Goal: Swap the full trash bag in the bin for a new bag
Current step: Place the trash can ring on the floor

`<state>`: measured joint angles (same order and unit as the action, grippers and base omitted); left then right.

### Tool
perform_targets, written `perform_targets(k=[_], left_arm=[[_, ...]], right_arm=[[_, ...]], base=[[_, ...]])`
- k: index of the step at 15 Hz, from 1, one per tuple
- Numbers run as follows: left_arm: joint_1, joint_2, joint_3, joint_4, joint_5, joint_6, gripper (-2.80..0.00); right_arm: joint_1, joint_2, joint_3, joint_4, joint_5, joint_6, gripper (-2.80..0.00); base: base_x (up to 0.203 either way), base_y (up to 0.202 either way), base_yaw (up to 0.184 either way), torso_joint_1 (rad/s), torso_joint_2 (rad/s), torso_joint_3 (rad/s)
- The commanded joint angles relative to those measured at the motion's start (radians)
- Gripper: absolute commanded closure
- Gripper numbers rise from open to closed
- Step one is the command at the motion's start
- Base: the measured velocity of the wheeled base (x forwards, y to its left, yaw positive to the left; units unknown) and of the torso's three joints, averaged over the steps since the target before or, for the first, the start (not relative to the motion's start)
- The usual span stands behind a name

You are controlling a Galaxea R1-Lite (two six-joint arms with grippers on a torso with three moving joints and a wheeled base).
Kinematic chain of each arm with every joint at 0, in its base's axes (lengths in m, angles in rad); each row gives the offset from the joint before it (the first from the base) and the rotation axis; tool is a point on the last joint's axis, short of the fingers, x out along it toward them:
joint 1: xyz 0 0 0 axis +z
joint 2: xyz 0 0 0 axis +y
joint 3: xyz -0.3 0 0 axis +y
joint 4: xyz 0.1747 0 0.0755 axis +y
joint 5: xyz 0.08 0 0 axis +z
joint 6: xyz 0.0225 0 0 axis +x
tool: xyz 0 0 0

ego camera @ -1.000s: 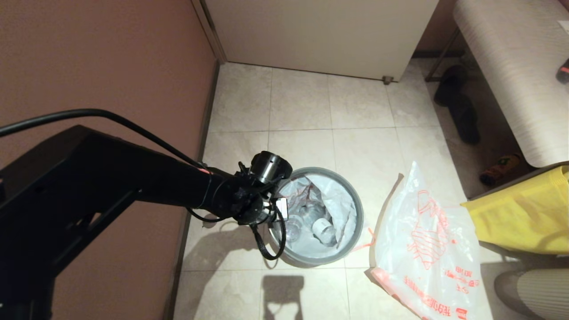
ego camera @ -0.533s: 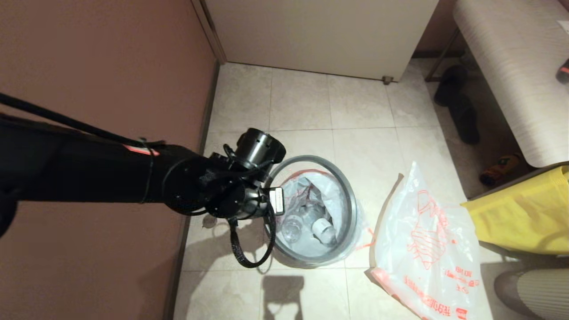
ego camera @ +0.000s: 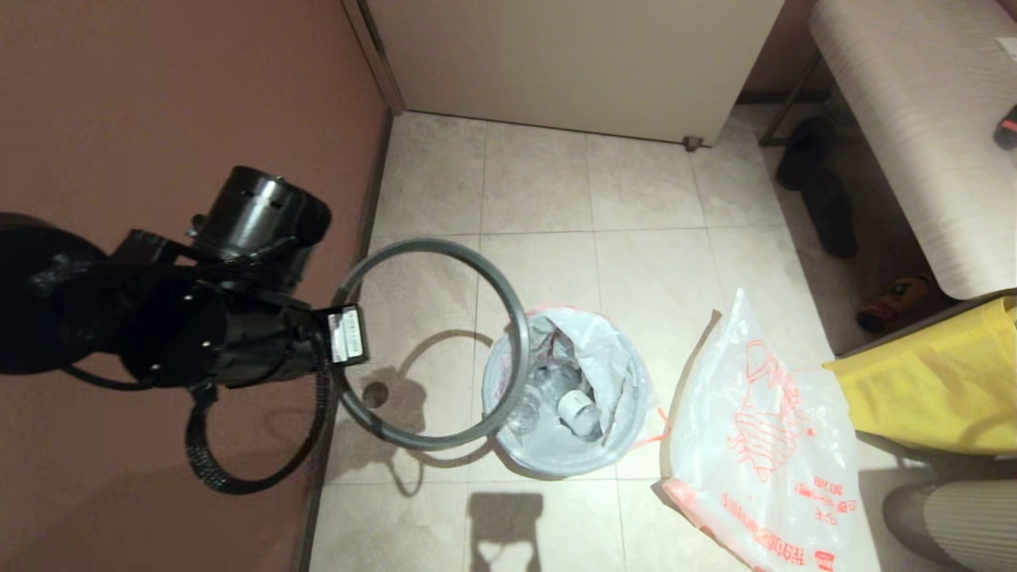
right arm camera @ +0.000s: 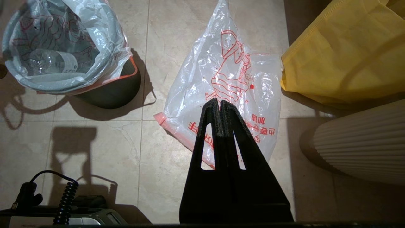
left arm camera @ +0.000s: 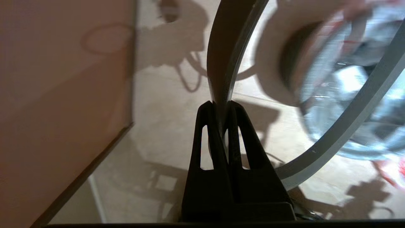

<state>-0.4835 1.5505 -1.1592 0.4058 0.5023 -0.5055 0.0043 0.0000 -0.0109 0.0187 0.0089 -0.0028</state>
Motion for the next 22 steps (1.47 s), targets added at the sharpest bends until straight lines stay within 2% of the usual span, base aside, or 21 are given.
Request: perform_targets(k=[1,3,5,9,13,15,19,21,22], left_arm=[[0.104,-0.078,0.097,0.005,0.012,-0.001,0.00],[0.166,-0.067,0.154,0.001,0.017,0.001,0.00],[0.191,-0.015,0.172,-0.009,0.020,0.000,0.00],[0.207,0.166,0.189,-0.047,0.043,0.002,0.00],[0.207,0.414,0.165,-0.166,0.077,0.023,0.00],[0.204,0.555,0.104,-0.200,0.110,0.034,0.00],[0.184,0.813,-0.129,-0.216,0.157,0.073,0.00],[0.169,0.893,-0.236,-0.215,0.162,0.089,0.00],[0.164,0.917,-0.275,-0.213,0.143,0.091,0.00]], right_arm=[[0.000,0.000,0.000,0.001,0.000,0.000,0.00],[0.000,0.000,0.000,0.000,0.000,0.000,0.00],[0.000,0.000,0.000,0.001,0.000,0.000,0.00],[0.000,0.000,0.000,0.000,0.000,0.000,0.00],[0.000,0.000,0.000,0.000,0.000,0.000,0.00],[0.000,0.000,0.000,0.000,0.000,0.000,0.00],[0.000,0.000,0.000,0.000,0.000,0.000,0.00],[0.000,0.000,0.000,0.000,0.000,0.000,0.00],[0.000,0.000,0.000,0.001,0.000,0.000,0.00]], base=[[0.000,0.000,0.000,0.000,0.00,0.000],[0.000,0.000,0.000,0.000,0.00,0.000],[0.000,0.000,0.000,0.000,0.00,0.000],[0.000,0.000,0.000,0.000,0.00,0.000],[0.000,0.000,0.000,0.000,0.00,0.000],[0.000,0.000,0.000,0.000,0.00,0.000],[0.000,0.000,0.000,0.000,0.00,0.000],[0.000,0.000,0.000,0.000,0.00,0.000],[0.000,0.000,0.000,0.000,0.00,0.000]])
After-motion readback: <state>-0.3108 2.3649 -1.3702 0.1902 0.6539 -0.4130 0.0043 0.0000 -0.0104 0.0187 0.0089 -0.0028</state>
